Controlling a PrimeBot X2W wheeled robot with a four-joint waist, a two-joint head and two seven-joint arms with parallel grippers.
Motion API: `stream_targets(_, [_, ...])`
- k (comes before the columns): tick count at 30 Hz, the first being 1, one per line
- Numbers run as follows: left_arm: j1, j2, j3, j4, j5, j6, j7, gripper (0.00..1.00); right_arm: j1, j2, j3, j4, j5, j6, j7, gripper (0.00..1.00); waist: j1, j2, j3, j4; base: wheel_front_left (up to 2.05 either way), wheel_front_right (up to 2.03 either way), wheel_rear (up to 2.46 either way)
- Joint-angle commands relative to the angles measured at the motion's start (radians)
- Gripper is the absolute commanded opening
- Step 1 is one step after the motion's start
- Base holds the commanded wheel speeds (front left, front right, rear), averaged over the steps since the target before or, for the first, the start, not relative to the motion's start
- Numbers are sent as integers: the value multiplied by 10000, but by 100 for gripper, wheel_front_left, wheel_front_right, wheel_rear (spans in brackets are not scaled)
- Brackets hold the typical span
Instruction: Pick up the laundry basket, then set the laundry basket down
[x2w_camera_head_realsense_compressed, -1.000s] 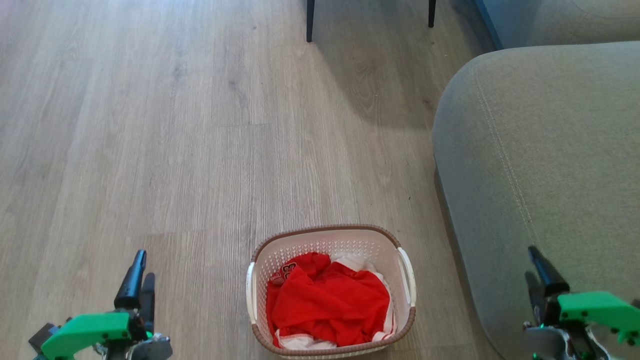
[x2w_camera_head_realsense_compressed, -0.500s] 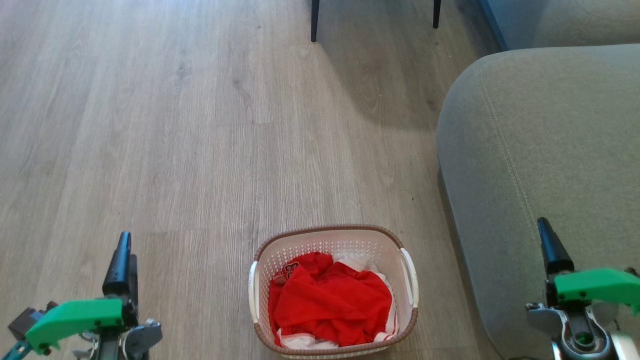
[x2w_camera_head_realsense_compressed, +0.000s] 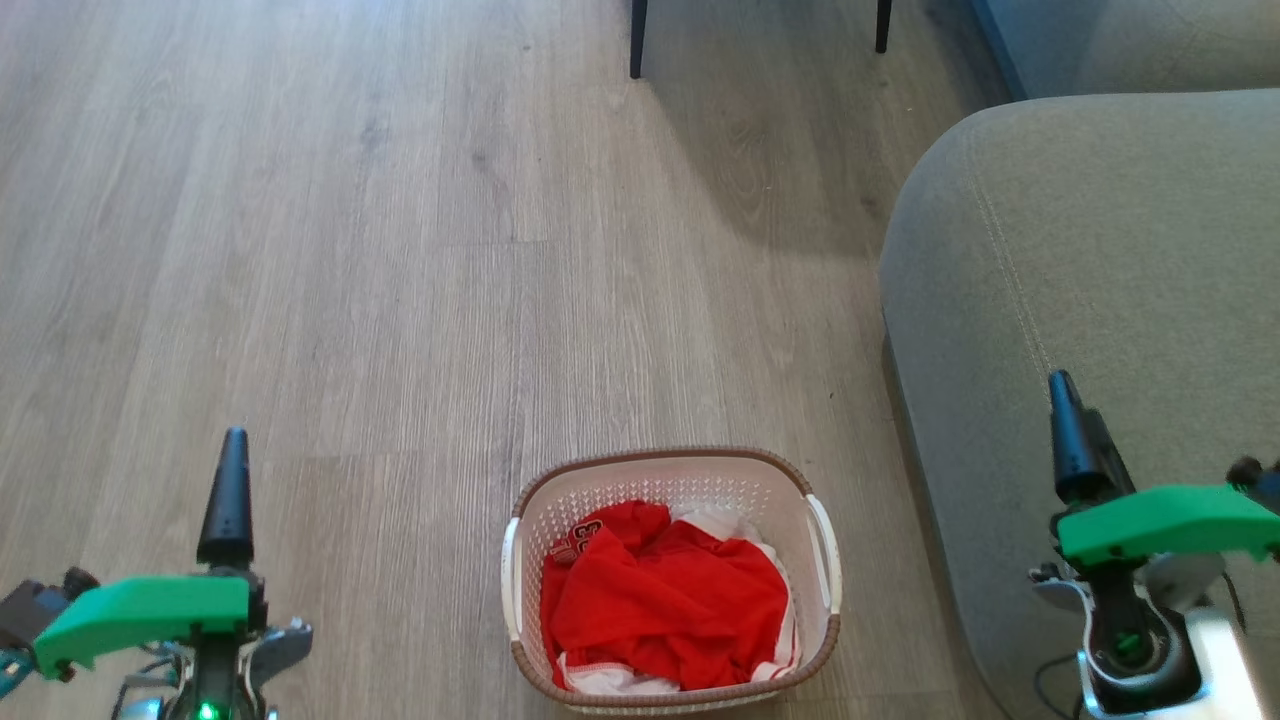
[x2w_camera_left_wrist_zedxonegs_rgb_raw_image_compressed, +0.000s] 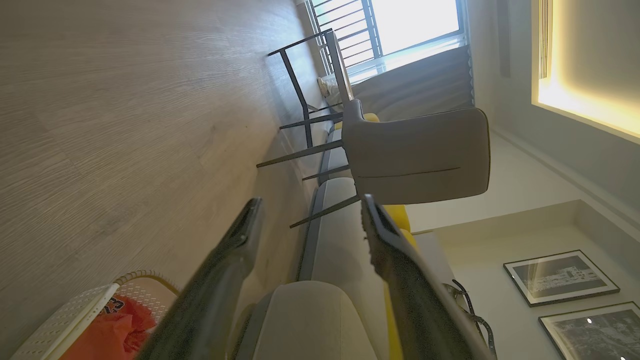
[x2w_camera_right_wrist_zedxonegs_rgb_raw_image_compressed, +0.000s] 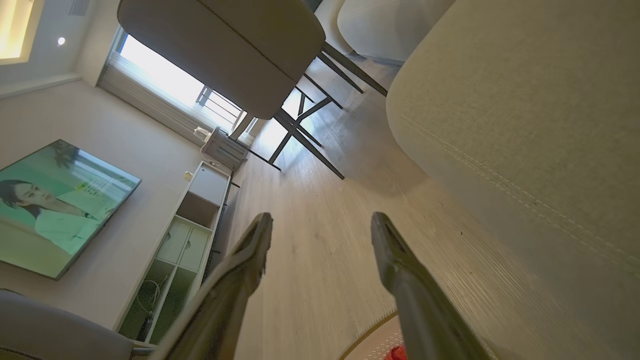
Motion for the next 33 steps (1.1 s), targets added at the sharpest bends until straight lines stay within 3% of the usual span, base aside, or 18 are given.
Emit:
stream_targets(1, [-628,87,253,-584,370,-32,-142,100,-567,-91,244,-612,-673,32,-170,100,0,0,22,18,0,0,0])
stream_targets(8, [-832,90,543,-1220,1720,159,-346,100,-761,-151,651,-1183,-2203,36,-375,100,0,0,105,80,0,0,0])
stream_targets(14, [-1010,93,207,-2287,3461,1224,-522,100,-884,-233,964,-1489,-3250,40,-551,100,0,0,171,120,0,0,0])
stream_targets(22, [-1031,97,-1119,-3156,5998,2669,-756,100,-991,-429,1320,-1927,-4618,44,-786,100,0,0,227,195,0,0,0])
stream_targets(30, [-1135,310,-2593,-3219,7987,3508,-991,100,-1014,-523,1697,-2046,-5882,49,-1021,100,0,0,269,203,0,0,0])
stream_targets(33, [-1035,438,-3193,-2890,8102,3706,-1080,100,-808,-346,1378,-1575,-6320,50,-1110,100,0,0,223,194,0,0,0])
